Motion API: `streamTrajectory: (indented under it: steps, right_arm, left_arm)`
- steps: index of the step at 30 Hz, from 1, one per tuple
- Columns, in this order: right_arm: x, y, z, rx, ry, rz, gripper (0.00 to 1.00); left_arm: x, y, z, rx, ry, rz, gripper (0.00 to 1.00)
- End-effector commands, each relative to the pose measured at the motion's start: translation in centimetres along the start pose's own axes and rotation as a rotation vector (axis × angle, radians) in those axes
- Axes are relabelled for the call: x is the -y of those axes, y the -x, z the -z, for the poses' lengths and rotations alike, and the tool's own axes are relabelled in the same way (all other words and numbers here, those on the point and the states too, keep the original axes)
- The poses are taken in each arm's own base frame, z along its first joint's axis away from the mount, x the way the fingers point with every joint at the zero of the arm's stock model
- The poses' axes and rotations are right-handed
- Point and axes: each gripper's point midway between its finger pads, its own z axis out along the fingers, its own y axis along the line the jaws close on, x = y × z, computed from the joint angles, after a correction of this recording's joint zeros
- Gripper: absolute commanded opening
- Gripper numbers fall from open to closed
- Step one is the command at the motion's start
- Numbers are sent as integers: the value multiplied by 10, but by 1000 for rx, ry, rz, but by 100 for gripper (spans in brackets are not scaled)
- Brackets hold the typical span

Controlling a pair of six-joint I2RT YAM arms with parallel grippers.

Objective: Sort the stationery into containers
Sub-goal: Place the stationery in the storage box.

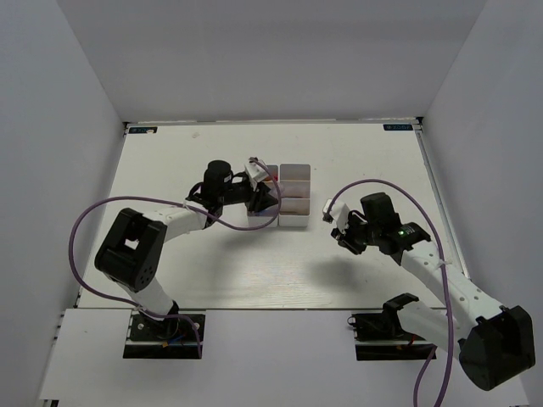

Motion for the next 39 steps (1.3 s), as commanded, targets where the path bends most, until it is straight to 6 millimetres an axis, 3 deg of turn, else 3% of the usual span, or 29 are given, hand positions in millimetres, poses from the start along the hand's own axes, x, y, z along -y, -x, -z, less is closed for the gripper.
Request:
streamTrajectory:
  steps: [1, 6, 7, 13, 17, 23, 24, 34, 37, 38, 39]
  right_arm:
    - [-1, 3, -2, 16, 12, 8, 35]
    - [-2, 2, -3, 11, 18, 10, 35]
    - [-2, 3, -2, 15, 19, 10, 35]
    - [-2, 3, -2, 14, 22, 9, 35]
    - [-3, 1, -2, 10, 25, 6, 36]
    - [-3, 2, -1, 14, 23, 5, 38]
    - [-3, 3, -2, 12, 23, 6, 39]
    - [-4, 4, 0, 18, 24, 6, 40]
    - [-3, 5, 1, 19, 19, 0, 53]
    - [-1, 3, 1, 11, 7, -6, 60]
    - [0, 2, 1, 8, 1, -12, 73]
  left_arm:
    - [8, 9, -3, -21, -23, -91, 1]
    - [8, 4, -2, -47, -3, -118, 7]
    - [8, 2, -3, -55, -5, -116, 13]
    - [7, 4, -1, -62, 13, -122, 26]
    - [6, 5, 0, -62, 27, -126, 41]
    - [4, 10, 1, -59, 43, -128, 52]
    - [3, 12, 2, -56, 49, -129, 58]
    - [3, 32, 6, -25, 69, -136, 60]
    - [8, 49, 12, 5, 88, -144, 60]
    - [12, 67, 19, 43, 99, -162, 60]
    - [11, 68, 22, 37, 127, -152, 60]
